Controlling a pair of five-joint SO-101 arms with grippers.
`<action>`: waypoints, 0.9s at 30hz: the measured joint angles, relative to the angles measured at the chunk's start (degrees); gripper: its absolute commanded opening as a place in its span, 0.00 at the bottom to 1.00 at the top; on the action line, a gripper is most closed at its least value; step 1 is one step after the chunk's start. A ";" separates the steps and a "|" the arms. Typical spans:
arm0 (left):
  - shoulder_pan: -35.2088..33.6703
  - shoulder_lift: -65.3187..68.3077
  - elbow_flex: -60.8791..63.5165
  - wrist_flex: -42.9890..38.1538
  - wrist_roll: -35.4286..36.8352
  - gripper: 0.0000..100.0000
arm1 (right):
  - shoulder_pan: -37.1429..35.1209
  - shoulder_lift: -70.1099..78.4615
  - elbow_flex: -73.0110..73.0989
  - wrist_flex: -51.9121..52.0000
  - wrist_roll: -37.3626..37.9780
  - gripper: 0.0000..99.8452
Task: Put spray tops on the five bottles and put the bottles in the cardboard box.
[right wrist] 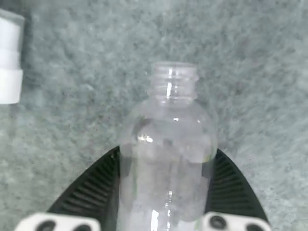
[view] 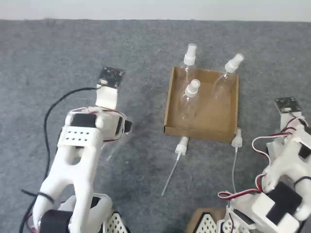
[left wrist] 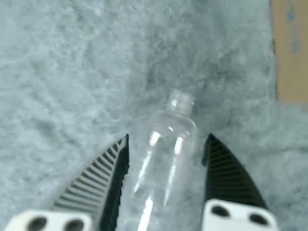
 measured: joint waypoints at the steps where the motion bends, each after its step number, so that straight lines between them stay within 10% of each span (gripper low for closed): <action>1: -0.18 0.00 -1.41 1.41 -0.53 0.23 | -0.09 0.00 0.00 0.18 0.26 0.16; 13: 12.84 0.00 -8.44 14.07 -2.29 0.22 | -0.09 0.00 0.00 0.44 0.88 0.16; 27: 28.92 18.11 -11.16 3.08 9.85 0.16 | 0.00 0.00 0.00 0.44 0.88 0.16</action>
